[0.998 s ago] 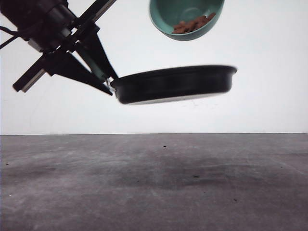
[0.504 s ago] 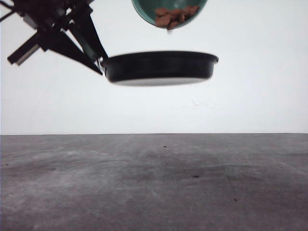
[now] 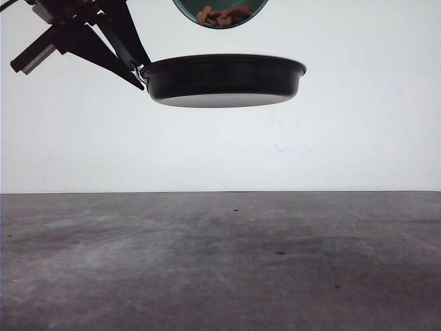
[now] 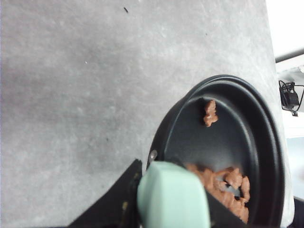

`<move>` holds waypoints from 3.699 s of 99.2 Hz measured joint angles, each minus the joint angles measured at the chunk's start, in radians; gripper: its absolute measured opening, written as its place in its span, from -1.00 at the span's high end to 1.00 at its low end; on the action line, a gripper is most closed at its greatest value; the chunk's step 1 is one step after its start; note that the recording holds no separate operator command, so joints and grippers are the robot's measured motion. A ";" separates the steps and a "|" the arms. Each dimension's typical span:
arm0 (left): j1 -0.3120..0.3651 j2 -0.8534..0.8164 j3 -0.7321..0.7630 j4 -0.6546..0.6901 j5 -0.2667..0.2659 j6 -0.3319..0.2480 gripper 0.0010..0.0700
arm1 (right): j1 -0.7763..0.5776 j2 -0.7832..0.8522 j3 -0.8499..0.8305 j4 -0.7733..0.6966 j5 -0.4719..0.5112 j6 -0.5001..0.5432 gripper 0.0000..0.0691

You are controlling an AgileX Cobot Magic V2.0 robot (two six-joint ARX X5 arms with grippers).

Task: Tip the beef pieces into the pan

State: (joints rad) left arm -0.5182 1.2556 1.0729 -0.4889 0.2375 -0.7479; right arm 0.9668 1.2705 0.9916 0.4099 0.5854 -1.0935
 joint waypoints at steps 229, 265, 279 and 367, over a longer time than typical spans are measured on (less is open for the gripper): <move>0.017 0.074 0.001 0.094 -0.026 0.122 0.87 | -0.757 0.186 -0.016 -1.022 -0.769 1.424 -0.39; 0.029 0.331 0.002 0.140 0.000 0.155 0.87 | -0.722 -0.258 0.068 -0.997 -0.770 1.421 0.91; 0.029 0.397 0.002 0.153 0.001 0.157 0.87 | -0.719 -0.312 0.068 -1.089 -0.766 1.387 0.96; 0.171 -0.220 0.019 0.152 -0.294 0.365 0.63 | -0.632 -0.374 0.057 -0.889 -0.501 1.147 0.96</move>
State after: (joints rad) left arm -0.3473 1.0359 1.0916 -0.3370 -0.0570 -0.3832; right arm 0.3347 0.8963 1.0489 -0.4793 0.0841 0.0532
